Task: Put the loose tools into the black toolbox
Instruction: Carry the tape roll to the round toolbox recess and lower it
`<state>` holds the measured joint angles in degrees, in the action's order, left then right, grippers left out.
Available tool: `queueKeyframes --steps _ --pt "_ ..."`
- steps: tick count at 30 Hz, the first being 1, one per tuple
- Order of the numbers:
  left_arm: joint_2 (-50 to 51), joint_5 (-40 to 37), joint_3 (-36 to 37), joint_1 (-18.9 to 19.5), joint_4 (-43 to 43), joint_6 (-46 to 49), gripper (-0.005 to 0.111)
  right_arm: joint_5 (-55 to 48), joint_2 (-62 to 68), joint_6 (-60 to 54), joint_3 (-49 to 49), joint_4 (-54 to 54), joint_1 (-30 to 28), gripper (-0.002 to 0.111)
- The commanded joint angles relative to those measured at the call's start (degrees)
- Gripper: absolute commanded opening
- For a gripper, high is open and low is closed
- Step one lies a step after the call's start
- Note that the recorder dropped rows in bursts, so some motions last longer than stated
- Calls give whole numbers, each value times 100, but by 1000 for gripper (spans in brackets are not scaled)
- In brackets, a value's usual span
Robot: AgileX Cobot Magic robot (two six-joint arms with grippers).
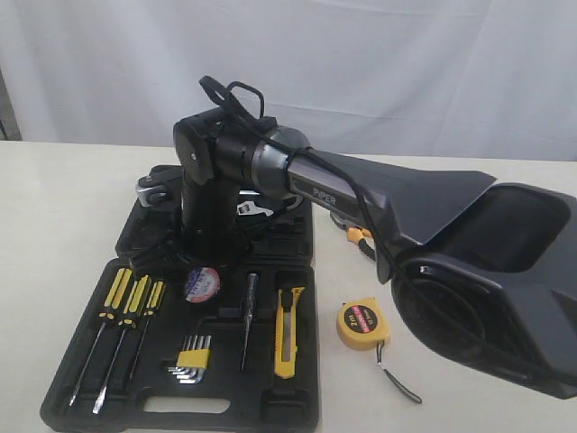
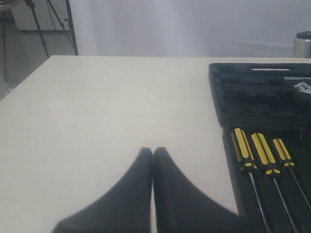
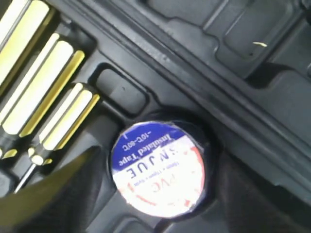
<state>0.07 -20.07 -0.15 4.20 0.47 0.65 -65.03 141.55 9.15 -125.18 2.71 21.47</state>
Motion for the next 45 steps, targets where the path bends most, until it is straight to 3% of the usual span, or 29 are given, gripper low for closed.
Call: queueKeyframes --steps 1,8,10,12,13,15,24,29,45 --pt "-7 45 15 -27 -47 -24 0 -29 17 -5 -30 -65 1 64" --pt "-7 45 15 -27 -47 -24 0 -153 -42 -7 -238 -65 1 64" --pt "-7 45 15 -27 -47 -24 0 -382 -42 31 -511 -65 1 59" --pt "-7 45 15 -27 -47 -24 0 -493 -42 40 -722 -65 1 38" --pt "-7 45 15 -27 -47 -24 0 -493 -42 40 -808 -65 1 18" --pt "-7 45 15 -27 -47 -24 0 -493 -42 66 -809 -47 13 0" --pt "-7 45 15 -27 -47 -24 0 -493 273 66 -759 -112 13 0" --pt "-7 45 15 -27 -47 -24 0 -493 458 348 -759 -659 3 -1" --pt "-7 45 15 -27 -47 -24 0 -493 69 131 -759 45 4 -1"
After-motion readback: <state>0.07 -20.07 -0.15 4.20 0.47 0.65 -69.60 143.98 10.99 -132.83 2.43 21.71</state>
